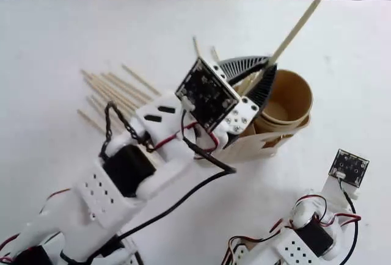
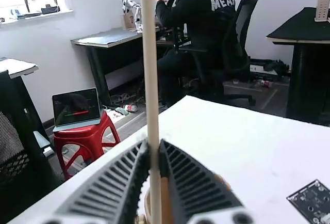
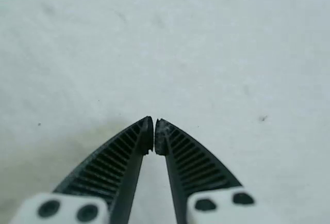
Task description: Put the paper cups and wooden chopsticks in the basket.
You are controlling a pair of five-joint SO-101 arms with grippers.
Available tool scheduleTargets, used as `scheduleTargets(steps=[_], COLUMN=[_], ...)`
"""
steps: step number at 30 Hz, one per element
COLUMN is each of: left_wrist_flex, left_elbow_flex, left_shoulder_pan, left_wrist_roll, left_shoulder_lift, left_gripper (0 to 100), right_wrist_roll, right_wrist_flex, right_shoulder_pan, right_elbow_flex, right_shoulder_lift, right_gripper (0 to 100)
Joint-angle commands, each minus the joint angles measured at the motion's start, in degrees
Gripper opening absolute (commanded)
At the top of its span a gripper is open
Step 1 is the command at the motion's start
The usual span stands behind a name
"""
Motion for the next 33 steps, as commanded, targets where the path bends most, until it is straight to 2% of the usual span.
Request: scheduleTargets(steps=[1,5,13,16,22,24,27,29,31,33], left_wrist_flex=[-2.3,-2.1,-2.1,-0.6,8.4,13.5,21.3,24.4,24.4,23.2], left_elbow_flex=[3.2,4.7,4.9,3.5,1.0,1.2,2.5,4.9,10.0,14.7], left_shoulder_pan=[-0.7,-2.7,-2.9,-6.5,-21.2,-28.5,-40.7,-47.5,-54.1,-57.9], left_wrist_roll=[-0.4,-0.3,-0.4,-0.3,-0.4,-0.6,0.6,2.1,5.2,8.5], left_shoulder_lift=[-2.4,-2.4,-2.5,-4.2,-16.2,-21.9,-27.2,-26.0,-21.7,-15.1], left_gripper=[3,10,9,8,8,1,2,3,4,9], right_wrist_roll=[-0.2,-0.2,-0.2,-0.2,-0.2,-0.2,-0.2,-0.2,-0.2,-0.2], right_wrist_flex=[-0.6,-0.6,-0.6,-0.6,-0.6,-0.6,-0.6,-0.6,-0.6,-0.6], right_shoulder_pan=[0.4,0.4,0.4,0.4,0.3,0.3,0.3,0.3,0.3,0.3], right_elbow_flex=[0.5,0.5,0.5,0.5,0.5,0.5,0.5,0.5,0.5,0.5], right_shoulder_lift=[-0.5,-0.5,-0.5,-0.5,-0.5,-0.5,-0.5,-0.5,-0.5,-0.5], right_gripper=[1.9,1.9,1.9,1.9,1.9,1.9,1.9,1.9,1.9,1.9])
